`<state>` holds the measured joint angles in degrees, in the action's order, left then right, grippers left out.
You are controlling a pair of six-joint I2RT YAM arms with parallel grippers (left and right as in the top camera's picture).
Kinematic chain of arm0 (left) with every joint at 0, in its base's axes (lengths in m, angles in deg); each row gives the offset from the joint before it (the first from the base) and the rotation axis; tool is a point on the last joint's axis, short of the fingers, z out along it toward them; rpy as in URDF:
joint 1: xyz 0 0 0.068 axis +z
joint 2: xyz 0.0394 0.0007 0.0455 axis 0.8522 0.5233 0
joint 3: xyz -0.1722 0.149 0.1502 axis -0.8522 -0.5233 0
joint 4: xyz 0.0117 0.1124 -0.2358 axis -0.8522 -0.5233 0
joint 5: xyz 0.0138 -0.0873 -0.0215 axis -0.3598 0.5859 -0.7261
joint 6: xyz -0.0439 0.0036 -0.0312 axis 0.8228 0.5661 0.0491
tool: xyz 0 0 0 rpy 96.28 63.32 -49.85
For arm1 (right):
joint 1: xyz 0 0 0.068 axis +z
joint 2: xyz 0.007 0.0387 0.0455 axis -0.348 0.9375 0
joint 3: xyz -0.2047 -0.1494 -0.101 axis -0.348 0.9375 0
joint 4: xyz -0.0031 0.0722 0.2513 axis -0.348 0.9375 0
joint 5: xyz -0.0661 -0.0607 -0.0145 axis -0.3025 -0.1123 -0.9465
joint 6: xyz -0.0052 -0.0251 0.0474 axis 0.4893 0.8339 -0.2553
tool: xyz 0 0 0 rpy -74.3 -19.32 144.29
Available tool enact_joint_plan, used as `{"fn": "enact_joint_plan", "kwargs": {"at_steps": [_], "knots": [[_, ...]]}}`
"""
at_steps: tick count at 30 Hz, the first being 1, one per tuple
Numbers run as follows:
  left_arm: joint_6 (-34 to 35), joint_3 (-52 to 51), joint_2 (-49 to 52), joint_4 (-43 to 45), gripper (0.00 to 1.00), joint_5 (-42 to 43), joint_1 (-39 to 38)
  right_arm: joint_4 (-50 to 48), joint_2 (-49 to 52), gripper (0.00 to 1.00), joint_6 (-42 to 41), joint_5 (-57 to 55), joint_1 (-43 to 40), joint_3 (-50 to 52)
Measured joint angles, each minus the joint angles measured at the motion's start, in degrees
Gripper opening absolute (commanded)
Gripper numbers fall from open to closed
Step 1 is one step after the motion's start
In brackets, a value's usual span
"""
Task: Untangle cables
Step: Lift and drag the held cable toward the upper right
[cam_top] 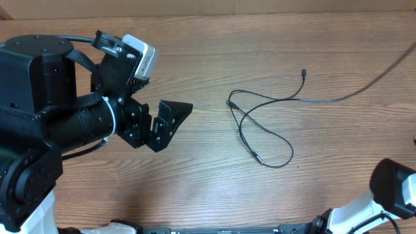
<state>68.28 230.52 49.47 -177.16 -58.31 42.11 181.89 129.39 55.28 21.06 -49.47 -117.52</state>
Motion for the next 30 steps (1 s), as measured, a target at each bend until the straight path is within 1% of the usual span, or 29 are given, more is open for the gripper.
{"fn": "enact_joint_plan", "kwargs": {"at_steps": [6,10,14,17,24,27,30], "knots": [[0.0,0.0,0.7,-0.1,1.00,0.0,0.0,3.2,0.0,0.04,-2.1,1.4,-9.2,5.9],[0.0,0.0,0.9,-0.1,1.00,0.0,0.0,3.5,0.0,0.04,-2.5,4.5,-13.0,14.1],[0.0,0.0,0.9,-0.2,1.00,0.0,0.0,2.6,0.1,0.04,-1.8,6.4,-13.7,23.6],[0.0,0.0,0.9,-0.3,1.00,0.0,0.0,1.0,0.4,0.04,-0.5,7.4,-13.6,27.9],[0.0,0.0,0.9,-0.3,1.00,0.0,0.0,-3.3,0.4,0.04,2.1,7.8,-13.6,33.8],[0.0,0.0,0.9,-0.6,1.00,0.0,0.0,-5.3,0.4,0.04,5.0,7.9,-13.6,35.4],[0.0,0.0,0.9,-0.7,1.00,0.0,0.0,-8.5,0.4,0.04,9.6,8.7,-13.6,36.2]]}}
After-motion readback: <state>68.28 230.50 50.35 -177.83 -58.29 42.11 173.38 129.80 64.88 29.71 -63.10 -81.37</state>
